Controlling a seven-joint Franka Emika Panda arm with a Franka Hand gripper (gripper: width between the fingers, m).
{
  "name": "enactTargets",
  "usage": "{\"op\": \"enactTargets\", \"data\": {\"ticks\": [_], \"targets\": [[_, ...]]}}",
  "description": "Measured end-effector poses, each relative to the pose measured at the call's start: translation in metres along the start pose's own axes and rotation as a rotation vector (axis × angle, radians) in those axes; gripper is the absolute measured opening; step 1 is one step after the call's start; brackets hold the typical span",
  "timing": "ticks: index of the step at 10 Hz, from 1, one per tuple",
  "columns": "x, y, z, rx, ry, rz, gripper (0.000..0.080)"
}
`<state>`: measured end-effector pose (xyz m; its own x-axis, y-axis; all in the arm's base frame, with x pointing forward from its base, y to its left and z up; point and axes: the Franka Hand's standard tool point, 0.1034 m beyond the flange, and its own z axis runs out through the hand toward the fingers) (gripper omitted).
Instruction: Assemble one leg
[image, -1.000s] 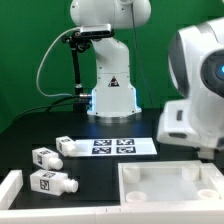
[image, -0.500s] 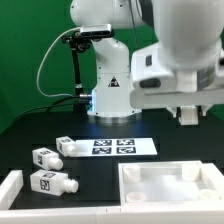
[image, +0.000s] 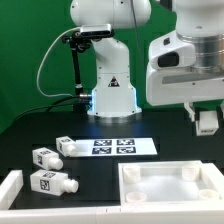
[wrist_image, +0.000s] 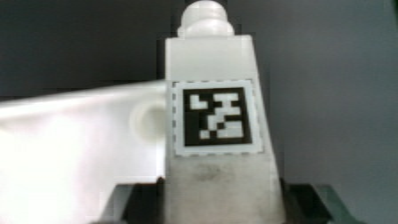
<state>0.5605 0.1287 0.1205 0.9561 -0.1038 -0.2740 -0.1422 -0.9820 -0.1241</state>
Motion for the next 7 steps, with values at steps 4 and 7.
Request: {"op": "enactTargets", "data": {"ticks": [4,7], "targets": [[0.052,0.022,-0.044,-0.007,0.249,-0.209,0.0284],[0.063,0.025,-0.047,-0.012,0.475,-0.201,0.0284]]}}
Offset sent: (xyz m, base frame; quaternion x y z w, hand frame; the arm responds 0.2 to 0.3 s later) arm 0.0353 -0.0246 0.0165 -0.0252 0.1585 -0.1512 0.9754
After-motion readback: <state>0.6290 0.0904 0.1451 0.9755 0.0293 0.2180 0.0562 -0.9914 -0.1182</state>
